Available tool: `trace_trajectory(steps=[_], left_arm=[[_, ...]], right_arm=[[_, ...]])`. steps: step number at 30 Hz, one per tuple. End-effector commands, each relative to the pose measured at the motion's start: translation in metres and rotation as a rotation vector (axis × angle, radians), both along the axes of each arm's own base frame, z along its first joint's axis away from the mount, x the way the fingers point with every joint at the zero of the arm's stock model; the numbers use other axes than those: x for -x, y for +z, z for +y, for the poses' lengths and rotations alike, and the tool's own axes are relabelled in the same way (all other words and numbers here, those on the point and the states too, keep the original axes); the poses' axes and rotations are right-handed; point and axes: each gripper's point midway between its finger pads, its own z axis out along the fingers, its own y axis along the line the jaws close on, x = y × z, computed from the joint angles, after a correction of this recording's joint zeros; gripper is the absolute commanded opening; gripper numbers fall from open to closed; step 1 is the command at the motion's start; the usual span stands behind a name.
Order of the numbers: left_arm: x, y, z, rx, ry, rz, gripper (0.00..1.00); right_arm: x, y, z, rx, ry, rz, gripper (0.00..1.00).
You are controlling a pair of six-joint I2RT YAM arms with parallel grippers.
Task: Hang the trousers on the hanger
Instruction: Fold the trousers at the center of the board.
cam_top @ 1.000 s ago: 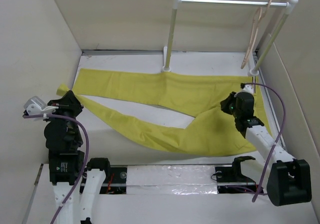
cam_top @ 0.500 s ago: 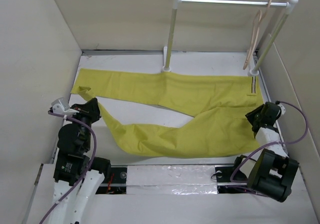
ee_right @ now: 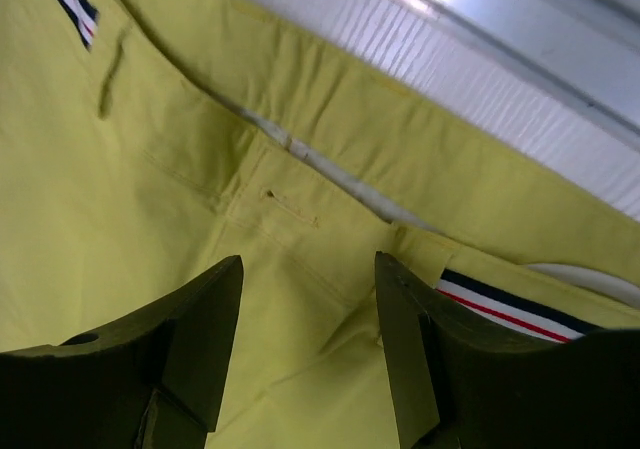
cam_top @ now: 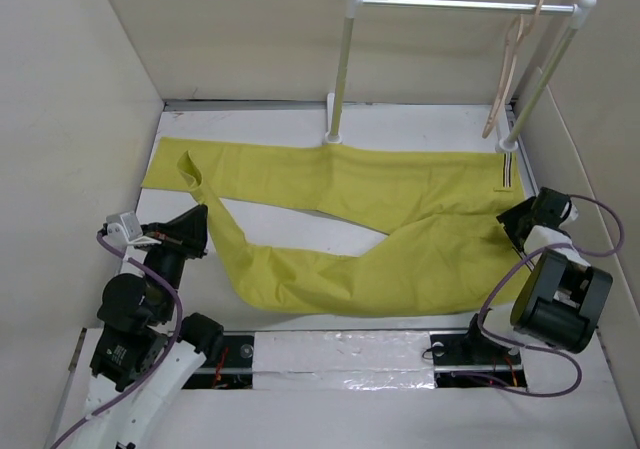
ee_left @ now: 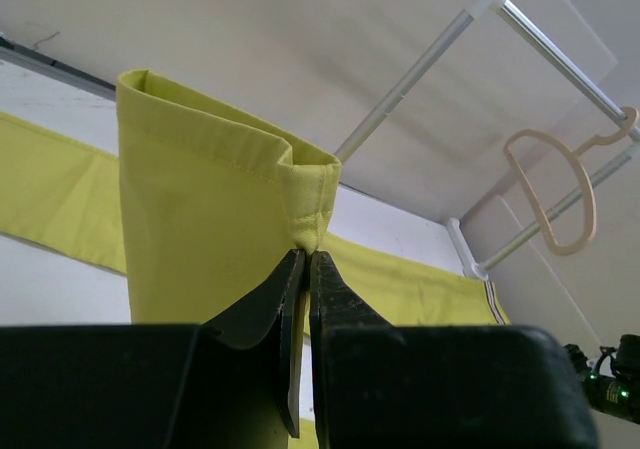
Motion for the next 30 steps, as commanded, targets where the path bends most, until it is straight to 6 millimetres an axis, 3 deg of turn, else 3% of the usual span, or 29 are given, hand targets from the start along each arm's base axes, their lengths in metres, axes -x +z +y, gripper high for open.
trace_trajectory(steps=[1,7,10,12,15,19,21,23,25,26,27,29,30], left_arm=[[0.008,0.027,0.009,0.008,0.022,-0.086,0.00],[0.010,0.030,0.012,-0.017,0.034,-0.092,0.00],[0.010,0.031,0.015,-0.023,0.050,-0.090,0.00],[0.008,0.029,0.013,-0.026,0.047,-0.082,0.00],[0.005,0.025,0.013,-0.033,0.052,-0.065,0.00],[0.001,0.021,0.012,-0.039,0.059,-0.050,0.00],[0.000,0.020,0.012,-0.043,0.060,-0.044,0.00],[-0.001,0.018,0.012,-0.045,0.063,-0.037,0.00],[-0.001,0.017,0.011,-0.044,0.060,-0.036,0.00],[-0.001,0.017,0.011,-0.044,0.058,-0.036,0.00],[-0.001,0.018,0.011,-0.044,0.055,-0.038,0.00],[0.001,0.018,0.010,-0.043,0.051,-0.042,0.00],[0.003,0.020,0.011,-0.038,0.049,-0.050,0.00]], right_arm=[[-0.015,0.000,0.019,-0.027,0.086,0.015,0.61],[-0.042,-0.006,0.035,-0.098,0.190,0.062,0.60],[-0.054,-0.008,0.032,-0.102,0.208,0.123,0.60],[-0.067,-0.007,0.044,-0.115,0.254,0.107,0.59],[-0.094,-0.007,0.066,-0.130,0.305,0.071,0.59],[-0.132,-0.007,0.076,-0.125,0.338,0.048,0.56],[-0.146,0.001,0.076,-0.106,0.344,0.014,0.56],[-0.160,0.030,0.073,-0.072,0.351,-0.064,0.58],[-0.159,0.055,0.070,-0.028,0.351,-0.114,0.61],[-0.148,0.077,0.063,0.006,0.327,-0.154,0.61],[-0.139,0.085,0.054,0.027,0.295,-0.166,0.61],[-0.113,0.092,0.030,0.042,0.209,-0.192,0.60],[-0.086,0.085,0.025,0.041,0.170,-0.183,0.59]])
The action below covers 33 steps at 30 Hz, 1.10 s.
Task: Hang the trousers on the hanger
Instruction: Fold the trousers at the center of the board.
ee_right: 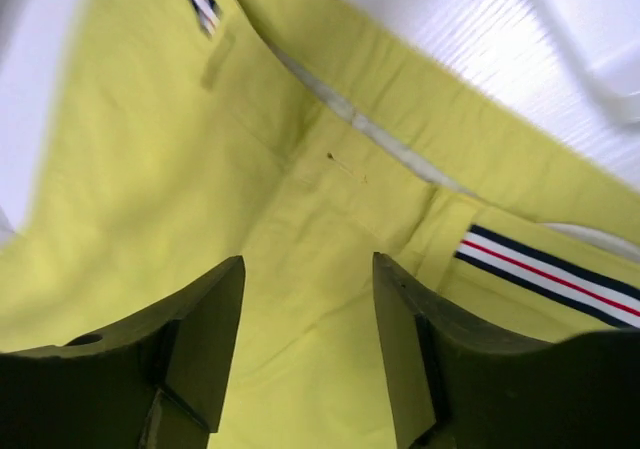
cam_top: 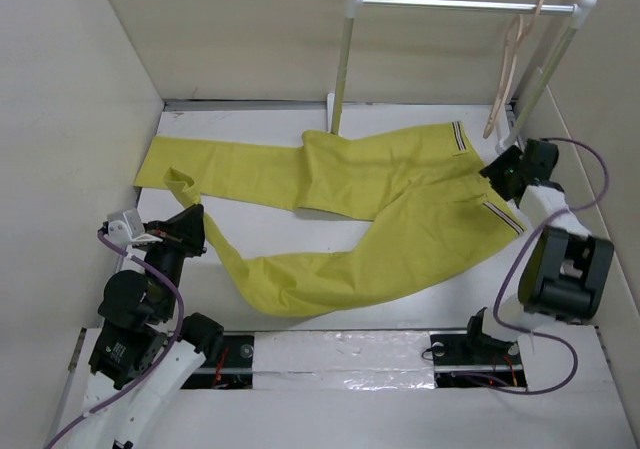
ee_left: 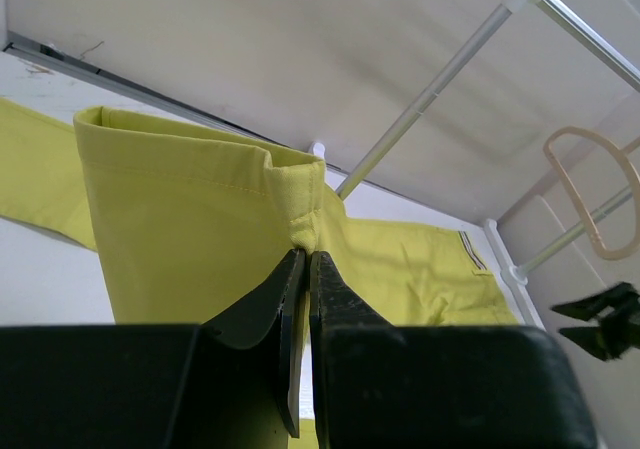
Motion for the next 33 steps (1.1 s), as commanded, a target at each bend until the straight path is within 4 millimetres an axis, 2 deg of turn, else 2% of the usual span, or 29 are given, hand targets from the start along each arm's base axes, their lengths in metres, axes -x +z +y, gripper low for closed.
trace_trajectory(steps=[1,2,3,4,5,6,8,9,11,13,14,16,17,23,28,29,33], left_arm=[[0.007,0.025,0.003,0.029,-0.003,-0.072,0.00],[0.007,0.025,0.004,0.031,-0.001,-0.075,0.00],[0.009,0.025,0.005,0.033,0.000,-0.079,0.00],[0.009,0.027,0.006,0.038,0.002,-0.084,0.00],[0.010,0.026,0.006,0.038,0.003,-0.084,0.00],[0.009,0.026,0.006,0.037,0.003,-0.081,0.00],[0.009,0.025,0.003,0.037,-0.006,-0.078,0.00],[0.009,0.025,0.001,0.034,-0.016,-0.076,0.00],[0.009,0.025,0.000,0.036,-0.023,-0.074,0.00],[0.011,0.026,0.001,0.040,-0.027,-0.080,0.00],[0.011,0.025,0.001,0.040,-0.027,-0.080,0.00],[0.012,0.027,0.002,0.042,-0.024,-0.084,0.00],[0.012,0.026,0.002,0.041,-0.023,-0.081,0.00],[0.011,0.024,0.000,0.039,-0.031,-0.074,0.00],[0.011,0.023,0.000,0.039,-0.028,-0.070,0.00],[0.011,0.023,0.000,0.039,-0.026,-0.070,0.00],[0.010,0.021,0.001,0.037,-0.019,-0.064,0.00]], right_arm=[[0.045,0.023,-0.041,0.042,-0.165,-0.086,0.57],[0.066,0.015,-0.061,0.040,-0.234,-0.071,0.53],[0.081,0.005,-0.065,0.030,-0.262,-0.056,0.51],[0.105,-0.012,-0.064,0.020,-0.288,-0.028,0.49],[0.117,-0.019,-0.067,0.012,-0.313,-0.011,0.46],[0.134,-0.024,-0.081,0.011,-0.371,-0.003,0.46],[0.157,-0.031,-0.086,0.015,-0.414,0.016,0.49],[0.166,-0.030,-0.096,0.016,-0.451,0.012,0.51],[0.174,-0.034,-0.103,0.016,-0.470,0.015,0.56],[0.169,-0.041,-0.097,-0.029,-0.430,0.012,0.58],[0.160,-0.051,-0.096,-0.067,-0.397,0.008,0.59],[0.146,-0.058,-0.078,-0.144,-0.303,0.020,0.58],[0.139,-0.058,-0.077,-0.143,-0.274,0.007,0.58],[0.125,-0.060,-0.064,-0.149,-0.215,-0.001,0.59],[0.118,-0.063,-0.064,-0.172,-0.211,0.047,0.60],[0.117,-0.062,-0.064,-0.177,-0.224,0.033,0.56],[0.116,-0.060,-0.063,-0.173,-0.274,0.009,0.31]])
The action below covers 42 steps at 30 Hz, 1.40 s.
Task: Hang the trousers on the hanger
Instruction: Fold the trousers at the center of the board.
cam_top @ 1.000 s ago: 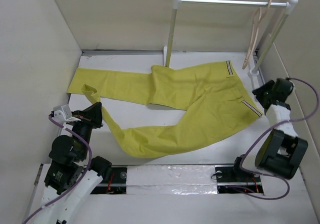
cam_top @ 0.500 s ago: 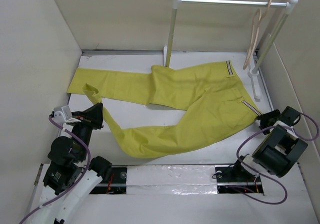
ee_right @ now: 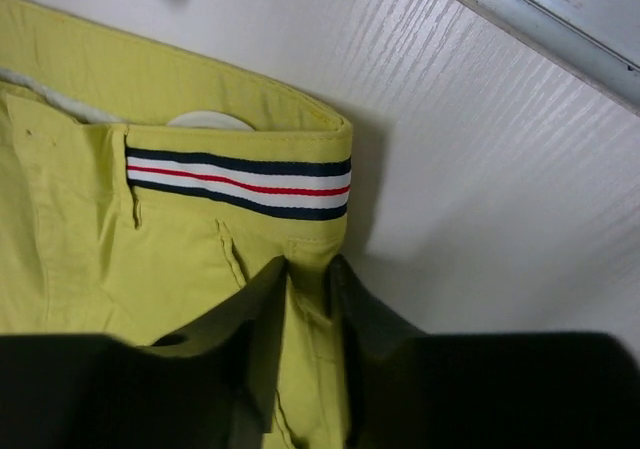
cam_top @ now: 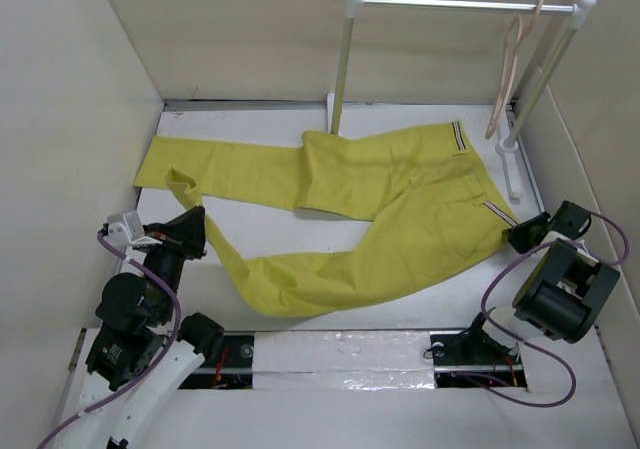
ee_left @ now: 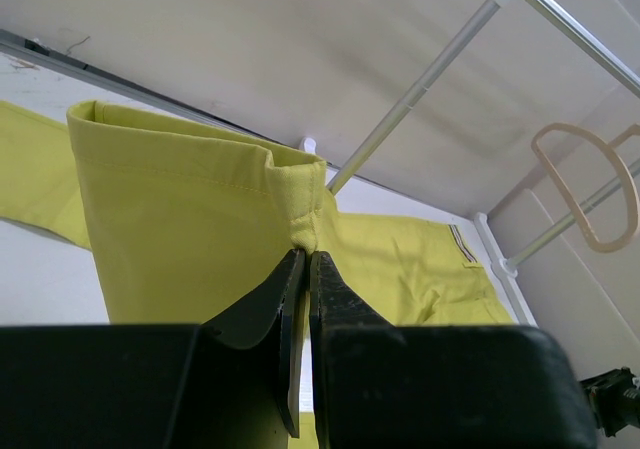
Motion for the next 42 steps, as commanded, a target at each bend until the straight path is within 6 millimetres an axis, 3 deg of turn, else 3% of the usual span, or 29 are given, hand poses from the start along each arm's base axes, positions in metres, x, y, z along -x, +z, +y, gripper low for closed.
trace_trajectory(steps=[1,2,5,9,10,12,13,19,24,30,34,37,42], left_arm=[[0.005,0.021,0.004,0.032,0.007,-0.059,0.00],[0.005,0.021,0.004,0.031,0.007,-0.057,0.00],[0.003,0.020,0.003,0.027,0.008,-0.051,0.00],[0.002,0.020,0.004,0.026,0.013,-0.049,0.00],[0.001,0.020,0.005,0.025,0.021,-0.048,0.00],[0.003,0.022,0.010,0.033,0.039,-0.050,0.00],[0.004,0.024,0.015,0.045,0.064,-0.055,0.00],[0.014,0.034,0.029,0.107,0.105,-0.085,0.00],[0.017,0.033,0.028,0.123,0.085,-0.084,0.00],[0.012,0.027,0.030,0.101,0.113,-0.046,0.00],[0.004,0.018,0.048,0.055,0.245,0.021,0.00],[-0.004,0.013,0.057,0.020,0.340,0.070,0.00],[-0.009,0.010,0.080,-0.005,0.532,0.122,0.00]], right_arm=[[-0.012,0.015,-0.003,0.028,-0.038,-0.058,0.26],[-0.012,0.016,-0.004,0.025,-0.054,-0.068,0.17],[-0.011,0.017,-0.005,0.033,-0.086,-0.065,0.00],[0.000,0.031,-0.016,0.109,-0.160,-0.070,0.00],[0.003,0.046,-0.018,0.144,-0.175,-0.098,0.00],[0.022,0.056,-0.031,0.180,-0.243,-0.080,0.00],[0.031,0.073,-0.040,0.228,-0.285,-0.105,0.00],[0.092,0.101,-0.061,0.340,-0.454,-0.084,0.00],[0.118,0.112,-0.051,0.375,-0.484,-0.040,0.00],[0.119,0.124,-0.044,0.412,-0.451,-0.077,0.00],[0.106,0.130,-0.051,0.424,-0.414,-0.109,0.00],[0.087,0.139,-0.059,0.426,-0.420,-0.171,0.00],[0.034,0.151,-0.064,0.368,-0.390,-0.240,0.00]])
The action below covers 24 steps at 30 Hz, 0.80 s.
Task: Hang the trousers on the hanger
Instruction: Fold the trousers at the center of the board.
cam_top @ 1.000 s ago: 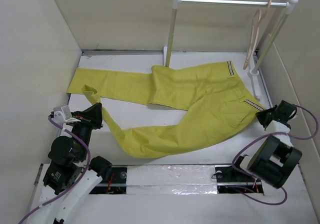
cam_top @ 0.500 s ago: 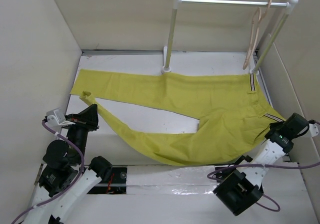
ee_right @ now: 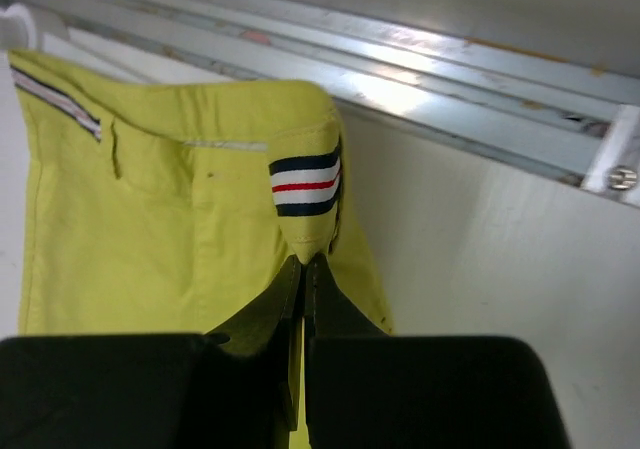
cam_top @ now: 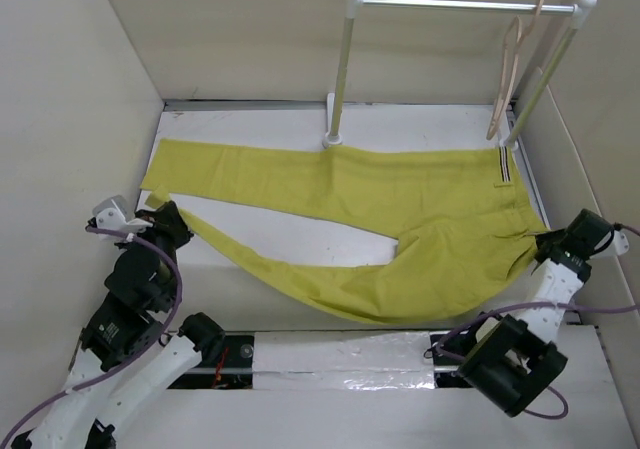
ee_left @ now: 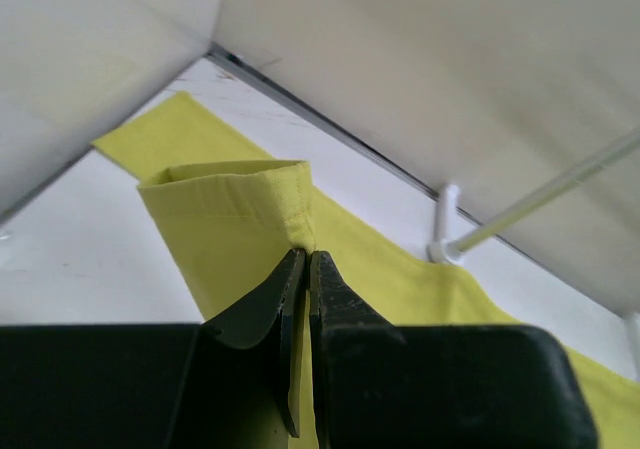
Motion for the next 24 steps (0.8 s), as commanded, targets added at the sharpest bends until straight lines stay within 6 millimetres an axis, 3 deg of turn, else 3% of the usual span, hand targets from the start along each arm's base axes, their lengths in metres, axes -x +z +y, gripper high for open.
trace_trajectory(steps=[1,5,7,10,11,14,15,16,18,24], left_arm=[[0.002,0.013,0.031,0.008,0.214,-0.013,0.00],[-0.004,0.006,0.043,-0.089,0.383,0.067,0.00],[-0.019,-0.003,0.034,-0.150,0.412,0.110,0.00],[-0.046,-0.009,0.042,-0.162,0.473,0.176,0.00],[-0.050,-0.004,0.063,-0.155,0.545,0.180,0.00],[-0.085,0.003,0.080,-0.130,0.542,0.207,0.00],[-0.089,0.009,0.096,-0.102,0.590,0.212,0.00],[-0.105,-0.011,0.101,-0.097,0.604,0.286,0.00],[-0.120,-0.032,0.118,-0.088,0.643,0.363,0.00],[-0.140,-0.073,0.138,-0.141,0.728,0.507,0.00]], right_arm=[[-0.049,0.065,-0.022,0.117,0.013,-0.177,0.00],[-0.068,0.089,-0.026,0.150,0.047,-0.215,0.00],[-0.076,0.106,-0.020,0.180,0.090,-0.267,0.00],[-0.082,0.125,-0.014,0.217,0.103,-0.304,0.00],[-0.083,0.132,-0.017,0.233,0.094,-0.325,0.00],[-0.104,0.134,-0.013,0.222,0.115,-0.330,0.00],[-0.112,0.130,-0.012,0.210,0.123,-0.320,0.00],[-0.121,0.127,-0.006,0.200,0.144,-0.306,0.00],[-0.139,0.120,-0.003,0.186,0.164,-0.278,0.00],[-0.178,0.126,-0.010,0.215,0.165,-0.248,0.00]])
